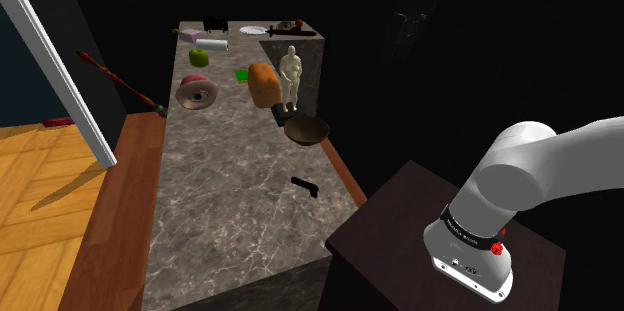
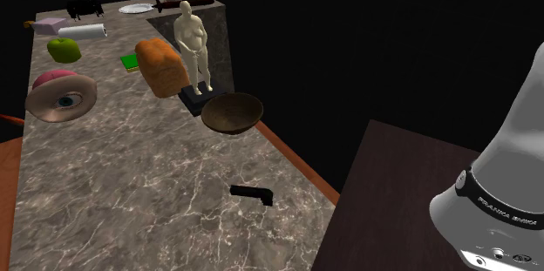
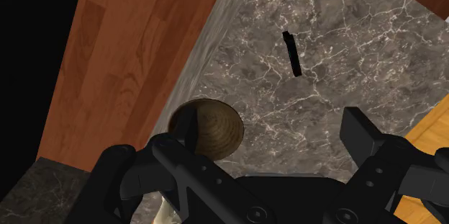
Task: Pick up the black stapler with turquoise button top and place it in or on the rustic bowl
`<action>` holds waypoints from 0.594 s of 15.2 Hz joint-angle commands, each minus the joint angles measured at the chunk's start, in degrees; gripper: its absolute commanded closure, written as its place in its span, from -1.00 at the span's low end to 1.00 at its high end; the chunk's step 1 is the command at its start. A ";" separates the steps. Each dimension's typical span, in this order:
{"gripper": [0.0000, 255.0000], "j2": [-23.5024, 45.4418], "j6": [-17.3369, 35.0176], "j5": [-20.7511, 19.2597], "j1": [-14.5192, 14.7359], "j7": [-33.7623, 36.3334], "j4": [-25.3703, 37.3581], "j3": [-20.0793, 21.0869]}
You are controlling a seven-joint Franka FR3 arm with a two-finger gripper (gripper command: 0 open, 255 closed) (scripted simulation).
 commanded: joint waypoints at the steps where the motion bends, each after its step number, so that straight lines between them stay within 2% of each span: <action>1: -1.00 0.00 0.00 0.00 0.00 0.00 0.00 0.00; 9: -1.00 6.53 14.38 1.14 2.58 0.11 -9.14 4.25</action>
